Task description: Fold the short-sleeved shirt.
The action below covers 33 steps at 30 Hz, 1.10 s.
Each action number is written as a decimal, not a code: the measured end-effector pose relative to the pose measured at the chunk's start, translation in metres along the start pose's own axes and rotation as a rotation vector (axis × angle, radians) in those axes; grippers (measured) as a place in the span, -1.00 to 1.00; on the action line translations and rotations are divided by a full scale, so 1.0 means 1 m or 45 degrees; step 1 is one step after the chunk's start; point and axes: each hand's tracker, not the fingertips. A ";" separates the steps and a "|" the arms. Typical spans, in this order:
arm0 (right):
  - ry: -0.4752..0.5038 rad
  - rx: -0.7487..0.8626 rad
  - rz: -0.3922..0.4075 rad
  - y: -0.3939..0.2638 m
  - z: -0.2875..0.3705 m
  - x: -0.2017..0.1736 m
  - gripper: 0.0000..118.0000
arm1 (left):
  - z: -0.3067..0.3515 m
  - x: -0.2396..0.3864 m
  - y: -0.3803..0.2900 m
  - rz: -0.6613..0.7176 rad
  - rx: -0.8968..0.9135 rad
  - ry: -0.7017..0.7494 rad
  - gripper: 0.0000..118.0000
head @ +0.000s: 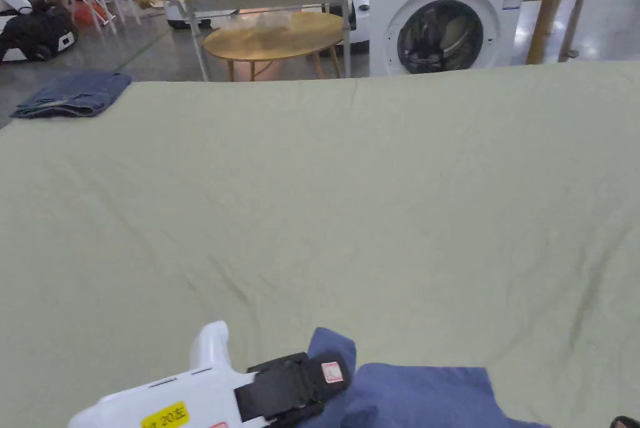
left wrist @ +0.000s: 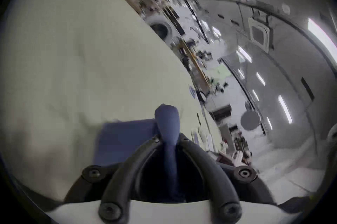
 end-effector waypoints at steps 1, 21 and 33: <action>-0.002 0.004 -0.002 -0.001 0.003 0.000 -1.00 | -0.029 0.003 -0.008 0.006 -0.068 0.007 -0.90; -0.084 0.042 -0.090 -0.025 0.033 0.024 -1.00 | -0.175 0.032 -0.084 -0.312 -0.530 0.149 -1.00; -0.005 -0.313 0.101 -0.040 -0.059 -0.004 -1.00 | -0.056 0.029 -0.023 -0.341 -0.184 0.121 0.14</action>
